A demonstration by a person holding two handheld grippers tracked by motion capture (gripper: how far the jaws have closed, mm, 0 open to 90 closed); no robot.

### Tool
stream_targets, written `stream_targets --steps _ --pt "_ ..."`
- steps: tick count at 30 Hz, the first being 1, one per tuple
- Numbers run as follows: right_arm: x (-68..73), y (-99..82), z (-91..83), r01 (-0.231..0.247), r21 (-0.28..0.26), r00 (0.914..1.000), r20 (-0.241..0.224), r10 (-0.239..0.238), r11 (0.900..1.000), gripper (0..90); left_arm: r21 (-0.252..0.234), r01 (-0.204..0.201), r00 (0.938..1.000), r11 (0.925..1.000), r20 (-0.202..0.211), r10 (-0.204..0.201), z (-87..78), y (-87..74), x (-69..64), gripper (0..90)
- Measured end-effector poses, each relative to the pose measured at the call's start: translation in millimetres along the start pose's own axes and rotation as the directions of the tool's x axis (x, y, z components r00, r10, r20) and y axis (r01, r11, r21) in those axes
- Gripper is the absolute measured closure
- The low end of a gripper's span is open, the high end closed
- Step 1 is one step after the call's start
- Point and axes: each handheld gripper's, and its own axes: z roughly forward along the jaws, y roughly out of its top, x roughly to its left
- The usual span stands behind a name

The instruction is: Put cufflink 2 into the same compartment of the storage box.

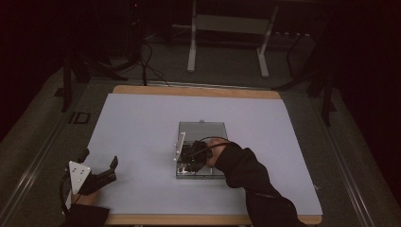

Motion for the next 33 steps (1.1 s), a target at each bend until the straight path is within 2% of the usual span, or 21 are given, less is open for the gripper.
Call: stream_targets --steps 6,19,27,30,33 --pt "-3.0 -5.5 8.7 0.008 -0.009 0.9999 -0.013 -0.008 0.9999 72.0 0.0 -0.001 1.0 1.0 0.0 0.001 0.0 0.0 0.0 2.9" --pt "-5.2 -4.6 28.8 0.017 0.058 0.9997 -0.02 -0.016 0.9982 71.7 0.0 -0.003 1.0 1.0 0.001 0.003 -0.1 0.0 -0.1 2.9" --pt "-5.8 -1.9 25.4 0.011 0.055 0.9992 -0.039 -0.009 0.9984 69.5 0.0 -0.003 1.0 1.0 0.002 0.003 0.0 0.0 -0.2 2.8" --pt "-5.5 -1.2 23.1 0.011 0.057 0.9996 -0.028 -0.01 0.9983 68.9 0.0 -0.003 1.0 1.0 0.003 0.003 0.0 0.0 -0.1 2.8" --pt "-4.2 -1.8 14.6 0.012 0.033 0.9996 -0.026 -0.011 0.9994 68.6 0.0 -0.003 1.0 1.0 0.003 0.003 0.0 0.0 0.0 2.8"
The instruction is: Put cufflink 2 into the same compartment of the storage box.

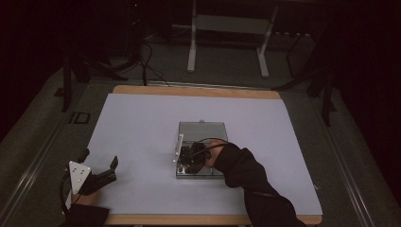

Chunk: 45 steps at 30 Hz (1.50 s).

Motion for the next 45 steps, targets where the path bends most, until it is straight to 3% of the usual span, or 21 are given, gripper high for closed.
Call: stream_targets --steps 5,11,16,21,22,24,26,27,28,30,31,32,35,36,38,40,41,45 --pt "3.4 -4.1 -17.7 -0.012 -0.018 0.9998 0.018 0.012 0.9998 67.1 0.0 -0.001 1.0 1.0 -0.001 0.001 0.0 0.0 -0.1 2.8" --pt "-2.7 -19.8 -39.0 -0.061 -0.048 0.9942 0.086 0.065 0.997 64.9 0.001 -0.001 1.0 1.0 -0.002 0.001 0.2 0.0 -0.2 2.8" --pt "-9.0 -35.1 -47.6 -0.141 -0.066 0.9754 0.162 0.15 0.9879 57.4 0.002 -0.002 1.0 1.0 -0.002 0.002 0.5 0.1 -0.4 2.9" --pt "-15.4 -51.4 -54.9 -0.218 -0.091 0.9537 0.192 0.232 0.9718 47.9 0.001 -0.003 1.0 1.0 -0.003 0.003 0.4 0.1 -0.6 2.8" --pt "-15.4 -51.4 -54.9 -0.218 -0.091 0.9537 0.192 0.232 0.9718 47.9 0.001 -0.003 1.0 1.0 -0.003 0.003 0.4 0.1 -0.6 2.8" --pt "-18.4 -59.5 -57.2 -0.253 -0.112 0.9406 0.204 0.271 0.9611 41.4 0.002 -0.003 1.0 1.0 -0.003 0.003 0.6 0.1 -0.6 2.8" --pt "-20.3 -67.1 -59.5 -0.282 -0.132 0.9214 0.238 0.307 0.9502 35.0 0.003 -0.004 1.0 1.0 -0.003 0.004 0.5 0.1 -0.8 2.8" --pt "-20.3 -67.1 -59.5 -0.282 -0.132 0.9214 0.238 0.307 0.9502 35.0 0.003 -0.004 1.0 1.0 -0.003 0.004 0.5 0.1 -0.8 2.8" --pt "-21.9 -75.2 -61.9 -0.317 -0.152 0.897 0.273 0.348 0.9363 30.2 0.002 -0.005 1.0 1.0 -0.003 0.005 0.5 0.1 -0.9 2.9" --pt "-23.9 -82.7 -63.2 -0.343 -0.163 0.8791 0.291 0.377 0.925 27.5 0.003 -0.004 1.0 1.0 -0.002 0.004 0.6 0.1 -0.8 2.9" --pt "-24.4 -86.5 -63.9 -0.358 -0.18 0.861 0.316 0.399 0.9161 27.4 0.004 -0.004 1.0 1.0 -0.002 0.004 0.7 0.2 -0.8 2.8" --pt "-25.6 -90.4 -64.5 -0.378 -0.193 0.8483 0.32 0.422 0.9056 25.9 0.005 -0.004 1.0 1.0 -0.001 0.004 0.8 0.2 -0.7 2.8" --pt "-28.1 -102.1 -63.8 -0.427 -0.197 0.8222 0.322 0.469 0.8827 17.5 0.006 -0.004 1.0 1.0 0.0 0.004 0.9 0.3 -0.7 2.9" --pt "-28.8 -105.9 -63.0 -0.44 -0.198 0.8159 0.319 0.482 0.8759 16.2 0.006 -0.004 1.0 1.0 0.0 0.004 0.9 0.3 -0.7 2.9" --pt "-29.8 -112.6 -61.3 -0.468 -0.209 0.7954 0.324 0.512 0.8588 16.1 0.006 -0.005 1.0 1.0 0.0 0.005 0.9 0.3 -0.7 2.8" --pt "-29.9 -118.8 -59.3 -0.478 -0.216 0.7798 0.341 0.525 0.8511 15.0 0.006 -0.005 1.0 1.0 0.0 0.005 0.9 0.3 -0.8 2.8" --pt "-29.9 -118.8 -59.3 -0.478 -0.216 0.7798 0.341 0.525 0.8511 15.0 0.006 -0.005 1.0 1.0 0.0 0.005 0.9 0.3 -0.8 2.8" --pt "-30.9 -131.8 -58.3 -0.509 -0.266 0.738 0.355 0.574 0.8188 14.6 0.005 -0.005 1.0 1.0 -0.001 0.005 0.9 0.2 -0.9 2.8"
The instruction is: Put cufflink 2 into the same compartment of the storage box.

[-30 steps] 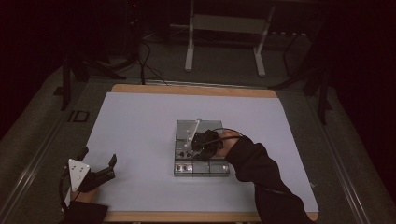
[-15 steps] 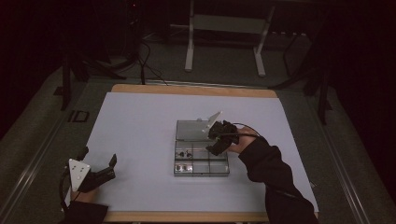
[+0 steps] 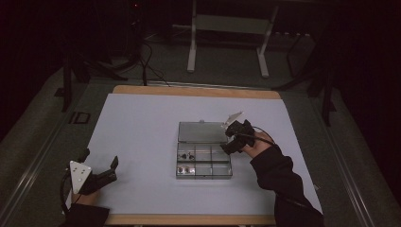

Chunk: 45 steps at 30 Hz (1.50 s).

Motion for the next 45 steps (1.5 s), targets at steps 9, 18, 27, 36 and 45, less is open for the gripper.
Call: stream_targets --steps 9,18,27,36,45 --pt "-14.9 -25.5 4.3 -0.098 -0.03 0.9926 0.069 0.1 0.9947 14.9 0.0 0.0 1.0 1.0 -0.001 0.0 0.0 0.0 0.0 2.8" --pt "-30.4 -53.0 6.5 -0.219 -0.076 0.9684 0.105 0.226 0.9728 15.7 0.0 0.0 1.0 1.0 -0.001 0.0 -0.1 0.0 -0.1 2.8" --pt "-45.4 -86.9 1.4 -0.317 -0.148 0.9234 0.176 0.341 0.9367 14.5 -0.001 -0.002 1.0 1.0 -0.002 0.002 -0.2 0.0 -0.3 2.8" --pt "-55.0 -123.5 2.5 -0.408 -0.203 0.8758 0.188 0.445 0.8899 14.4 0.001 -0.001 1.0 1.0 -0.005 0.001 0.0 0.0 -0.3 2.9" --pt "-56.7 -152.8 -0.2 -0.475 -0.288 0.8243 0.185 0.535 0.8314 14.4 -0.001 -0.001 1.0 1.0 -0.007 0.001 -0.2 -0.1 -0.4 2.8"
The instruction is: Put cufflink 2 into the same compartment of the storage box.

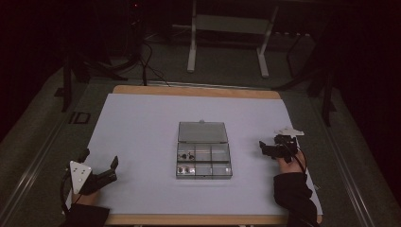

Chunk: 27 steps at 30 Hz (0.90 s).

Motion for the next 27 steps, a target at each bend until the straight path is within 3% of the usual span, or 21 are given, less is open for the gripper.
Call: stream_targets --steps 4,9,14,27 --pt "-5.6 -11.9 -3.5 -0.018 -0.023 0.9997 0.014 0.018 0.9996 14.4 0.002 0.001 1.0 1.0 0.0 -0.001 0.2 0.1 0.2 2.8" --pt "-12.5 -23.9 -3.8 -0.047 -0.009 0.9987 0.017 0.048 0.9988 14.4 0.0 0.0 1.0 1.0 0.0 0.0 0.0 0.0 0.0 2.8" --pt "-15.7 -27.8 -6.3 -0.074 -0.046 0.9961 0.045 0.076 0.9962 14.4 -0.003 0.004 1.0 1.0 0.0 -0.004 -0.2 -0.1 0.5 2.9" --pt "-14.4 -30.6 -2.1 -0.069 -0.024 0.9946 0.077 0.07 0.9973 14.5 -0.006 0.002 1.0 1.0 0.001 -0.002 -0.6 -0.2 0.2 2.8"
